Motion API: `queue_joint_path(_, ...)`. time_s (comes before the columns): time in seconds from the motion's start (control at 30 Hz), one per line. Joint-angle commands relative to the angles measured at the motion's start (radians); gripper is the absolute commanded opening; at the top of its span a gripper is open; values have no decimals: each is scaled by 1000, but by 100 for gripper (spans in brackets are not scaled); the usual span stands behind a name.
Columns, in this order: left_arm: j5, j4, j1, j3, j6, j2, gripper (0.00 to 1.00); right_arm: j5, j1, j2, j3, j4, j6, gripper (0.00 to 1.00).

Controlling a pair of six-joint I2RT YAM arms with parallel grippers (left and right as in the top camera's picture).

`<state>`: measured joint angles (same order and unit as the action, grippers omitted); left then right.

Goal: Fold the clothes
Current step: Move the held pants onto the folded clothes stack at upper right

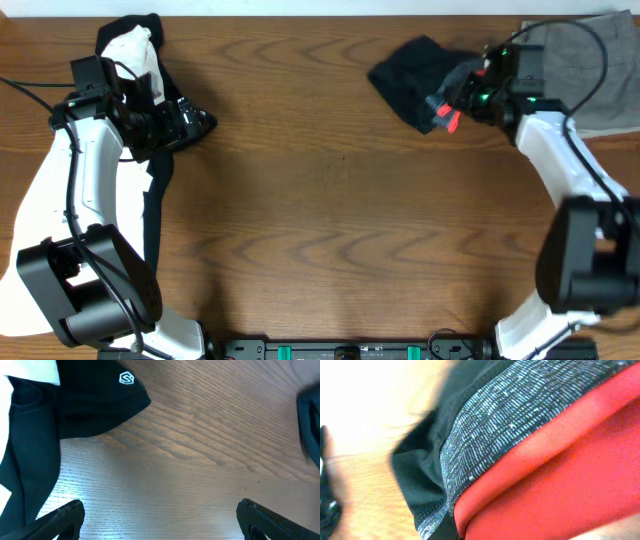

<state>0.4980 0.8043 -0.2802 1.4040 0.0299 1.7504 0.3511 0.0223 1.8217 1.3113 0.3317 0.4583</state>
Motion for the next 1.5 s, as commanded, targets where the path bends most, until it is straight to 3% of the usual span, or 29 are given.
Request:
queue_joint_path(0.0,7,1,-2,4,10,11,98,23,-2,-85,3,21,-87,1)
queue_joint_path(0.5,6,1,-2,4,9,12,98,-10,26,-129,116,25,-207,1)
queue_joint_path(0.9,6,-6,-2,4,10,12,98,-37,180,-129,296,12,-306,1)
queue_joint_path(1.17,6,-14,-2,4,10,12,98,-36,302,-126,305,-53,-464,1)
queue_joint_path(1.47,7,-36,-2,4,10,12,98,9,405,-71,305,-200,-509,1)
